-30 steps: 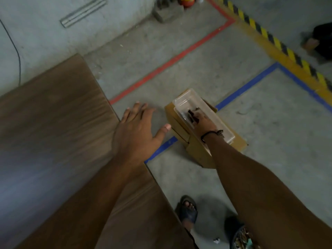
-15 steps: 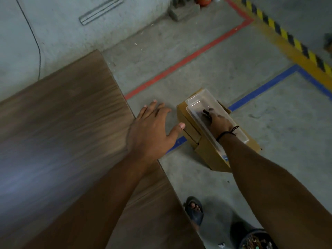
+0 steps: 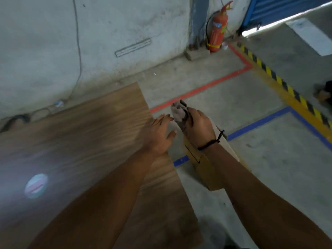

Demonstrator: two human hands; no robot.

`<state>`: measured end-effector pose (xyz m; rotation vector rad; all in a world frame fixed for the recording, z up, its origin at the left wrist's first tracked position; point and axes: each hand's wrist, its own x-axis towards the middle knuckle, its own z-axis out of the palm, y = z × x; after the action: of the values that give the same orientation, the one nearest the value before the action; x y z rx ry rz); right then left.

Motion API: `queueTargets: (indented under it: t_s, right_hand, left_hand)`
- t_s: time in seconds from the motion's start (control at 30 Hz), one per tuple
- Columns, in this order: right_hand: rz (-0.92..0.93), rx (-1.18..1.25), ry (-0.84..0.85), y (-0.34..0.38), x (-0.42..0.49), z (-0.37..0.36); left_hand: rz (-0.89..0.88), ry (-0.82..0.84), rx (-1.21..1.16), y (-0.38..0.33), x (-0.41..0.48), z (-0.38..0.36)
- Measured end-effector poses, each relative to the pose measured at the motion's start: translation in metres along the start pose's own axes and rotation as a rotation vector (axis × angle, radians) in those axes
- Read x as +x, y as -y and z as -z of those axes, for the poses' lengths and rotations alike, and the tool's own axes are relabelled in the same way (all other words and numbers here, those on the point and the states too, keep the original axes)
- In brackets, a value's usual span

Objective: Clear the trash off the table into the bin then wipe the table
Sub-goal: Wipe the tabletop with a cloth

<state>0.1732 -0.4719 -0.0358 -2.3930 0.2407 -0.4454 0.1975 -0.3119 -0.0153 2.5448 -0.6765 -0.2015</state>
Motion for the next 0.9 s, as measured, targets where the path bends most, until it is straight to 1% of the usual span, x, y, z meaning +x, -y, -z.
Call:
queueTargets:
  t_s: [0.13, 0.2, 0.27, 0.33, 0.43, 0.5, 0.53, 0.67, 0.77, 0.83, 0.9]
  right_hand:
    - [0.125, 0.032, 0.048, 0.067, 0.007, -0.007]
    - [0.127, -0.053, 0.101, 0.089, 0.011, -0.023]
    - [0.121, -0.135, 0.128, 0.104, 0.014, -0.044]
    - [0.095, -0.171, 0.18, 0.111, 0.014, -0.066]
    - [0.065, -0.27, 0.339, 0.107, 0.002, -0.09]
    - [0.111, -0.433, 0.347, 0.099, -0.012, -0.095]
    - [0.117, -0.474, 0.343, 0.097, -0.02, -0.096]
    - [0.078, -0.481, 0.349, 0.091, -0.034, -0.109]
    - [-0.067, -0.511, 0.374, 0.096, -0.025, -0.119]
    - [-0.159, -0.575, 0.379, 0.107, -0.024, -0.129]
    - [-0.151, -0.612, 0.387, 0.129, -0.029, -0.147]
  left_hand:
    - [0.045, -0.006, 0.187, 0.036, -0.028, 0.054]
    - [0.098, -0.001, 0.26, 0.062, -0.043, 0.077]
    - [0.122, -0.006, 0.276, 0.086, -0.057, 0.093]
    - [0.138, -0.017, 0.278, 0.105, -0.07, 0.103]
    - [0.174, 0.001, 0.325, 0.133, -0.082, 0.102]
    - [0.178, 0.02, 0.3, 0.148, -0.087, 0.097]
    - [0.166, 0.022, 0.279, 0.156, -0.088, 0.094]
    - [0.133, 0.045, 0.252, 0.186, -0.089, 0.081]
    - [0.118, 0.039, 0.249, 0.205, -0.092, 0.071]
    - [0.09, 0.047, 0.223, 0.214, -0.095, 0.066]
    - [0.04, 0.054, 0.213, 0.222, -0.096, 0.065]
